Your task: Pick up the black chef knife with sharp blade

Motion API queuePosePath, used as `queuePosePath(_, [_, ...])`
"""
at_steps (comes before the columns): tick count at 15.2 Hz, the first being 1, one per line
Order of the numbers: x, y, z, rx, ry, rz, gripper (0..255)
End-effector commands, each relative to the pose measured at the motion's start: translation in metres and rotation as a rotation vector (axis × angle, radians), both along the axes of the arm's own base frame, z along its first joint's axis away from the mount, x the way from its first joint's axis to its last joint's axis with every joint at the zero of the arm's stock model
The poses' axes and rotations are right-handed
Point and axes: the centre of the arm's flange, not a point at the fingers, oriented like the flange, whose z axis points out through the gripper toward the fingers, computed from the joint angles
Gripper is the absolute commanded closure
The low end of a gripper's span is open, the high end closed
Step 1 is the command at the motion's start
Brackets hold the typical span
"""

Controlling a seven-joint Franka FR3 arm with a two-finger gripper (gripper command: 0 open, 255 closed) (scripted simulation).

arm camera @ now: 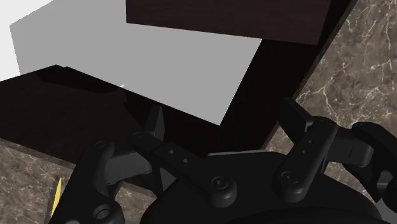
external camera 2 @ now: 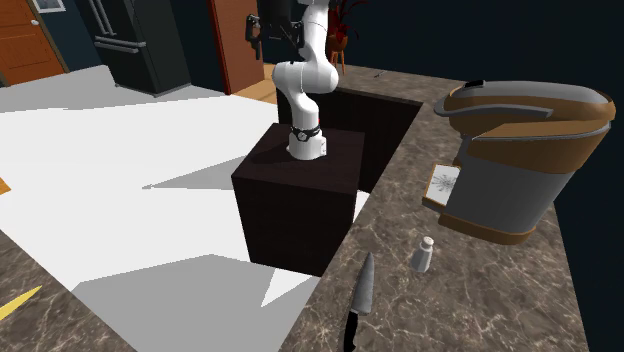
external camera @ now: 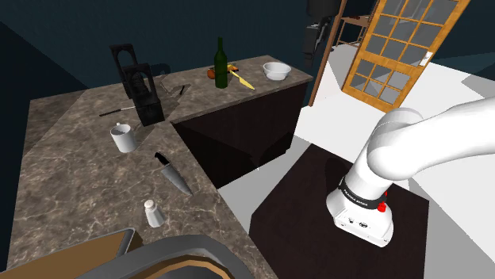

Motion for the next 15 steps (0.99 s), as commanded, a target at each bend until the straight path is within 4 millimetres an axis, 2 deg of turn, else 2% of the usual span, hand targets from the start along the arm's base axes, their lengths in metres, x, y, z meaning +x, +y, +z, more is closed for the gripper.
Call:
queuePosePath(1, [0.0,0.0,0.0,0.0,0.0,0.0,0])
queuePosePath(15, [0.084,0.094,-0.13,0.026,-0.022,-0.074,0])
